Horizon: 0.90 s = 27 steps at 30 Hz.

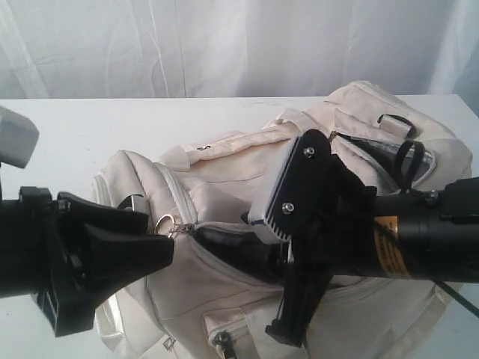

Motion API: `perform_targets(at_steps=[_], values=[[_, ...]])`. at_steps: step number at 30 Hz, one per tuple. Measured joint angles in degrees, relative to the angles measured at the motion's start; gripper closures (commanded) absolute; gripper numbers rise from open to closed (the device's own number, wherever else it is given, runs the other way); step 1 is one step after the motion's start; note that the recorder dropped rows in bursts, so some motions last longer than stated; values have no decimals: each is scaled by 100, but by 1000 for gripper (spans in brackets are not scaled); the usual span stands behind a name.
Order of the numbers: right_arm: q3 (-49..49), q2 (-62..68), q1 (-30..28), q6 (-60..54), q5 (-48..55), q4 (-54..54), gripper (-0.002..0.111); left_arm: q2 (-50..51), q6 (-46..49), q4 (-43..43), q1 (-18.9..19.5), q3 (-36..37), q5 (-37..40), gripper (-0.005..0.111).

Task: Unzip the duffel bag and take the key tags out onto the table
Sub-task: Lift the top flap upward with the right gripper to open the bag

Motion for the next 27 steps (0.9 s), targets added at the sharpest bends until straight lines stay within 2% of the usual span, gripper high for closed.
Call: perform_targets(at_steps=[5, 16, 27], values=[[-91, 177, 0, -351, 24, 0, 108, 0, -118, 9, 0, 190, 57, 48], [-1240, 797, 0, -538, -468, 1102, 108, 0, -79, -164, 0, 199, 790, 48], [-2475, 1379, 0, -561, -583, 1042, 108, 0, 943, -1614, 0, 199, 1015, 48]])
